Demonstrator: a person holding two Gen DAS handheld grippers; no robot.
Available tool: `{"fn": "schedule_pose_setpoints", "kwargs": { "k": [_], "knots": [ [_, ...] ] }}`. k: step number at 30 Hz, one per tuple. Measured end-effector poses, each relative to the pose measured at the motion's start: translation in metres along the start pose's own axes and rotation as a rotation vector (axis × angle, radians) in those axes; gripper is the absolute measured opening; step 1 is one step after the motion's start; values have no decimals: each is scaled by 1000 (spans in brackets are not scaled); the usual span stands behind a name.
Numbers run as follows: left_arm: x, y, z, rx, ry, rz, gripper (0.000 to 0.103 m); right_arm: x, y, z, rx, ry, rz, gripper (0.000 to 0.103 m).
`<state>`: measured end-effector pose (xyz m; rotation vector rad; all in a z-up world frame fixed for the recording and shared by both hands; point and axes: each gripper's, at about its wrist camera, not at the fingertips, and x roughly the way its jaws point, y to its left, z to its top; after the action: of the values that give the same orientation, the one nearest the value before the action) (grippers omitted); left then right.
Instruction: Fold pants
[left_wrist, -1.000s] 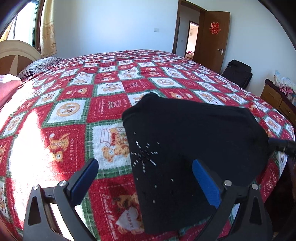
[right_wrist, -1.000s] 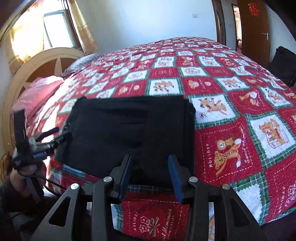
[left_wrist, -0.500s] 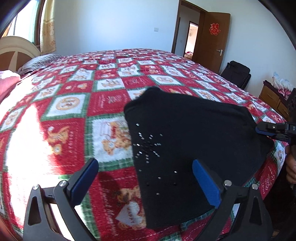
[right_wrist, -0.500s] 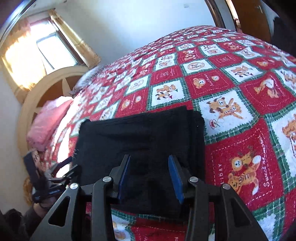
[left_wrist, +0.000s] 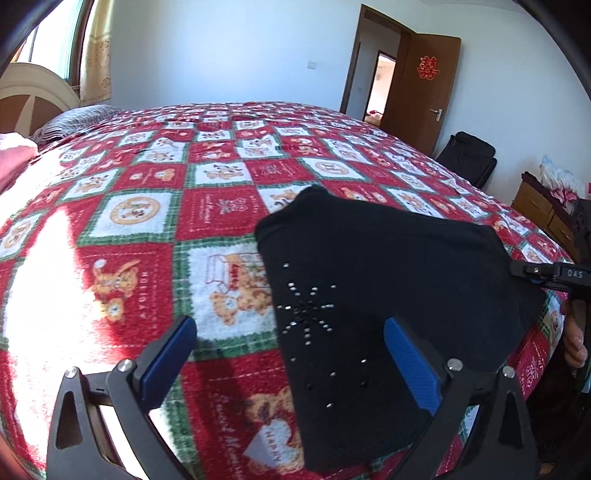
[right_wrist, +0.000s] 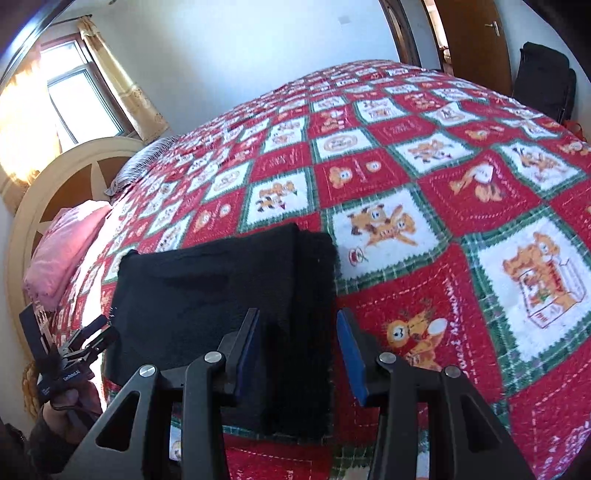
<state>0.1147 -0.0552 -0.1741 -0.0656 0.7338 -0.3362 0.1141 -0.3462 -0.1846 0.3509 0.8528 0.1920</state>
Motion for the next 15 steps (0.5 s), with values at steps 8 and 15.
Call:
{"fn": "schedule_pose_setpoints", "kwargs": {
  "k": [8, 15],
  "knots": [
    [12, 4, 4, -41, 4, -54, 103, 14, -14, -1, 53, 17, 81, 44],
    [5, -3, 1, -48, 1, -170, 101, 11, -9, -4, 48, 1, 89, 44]
  ]
}}
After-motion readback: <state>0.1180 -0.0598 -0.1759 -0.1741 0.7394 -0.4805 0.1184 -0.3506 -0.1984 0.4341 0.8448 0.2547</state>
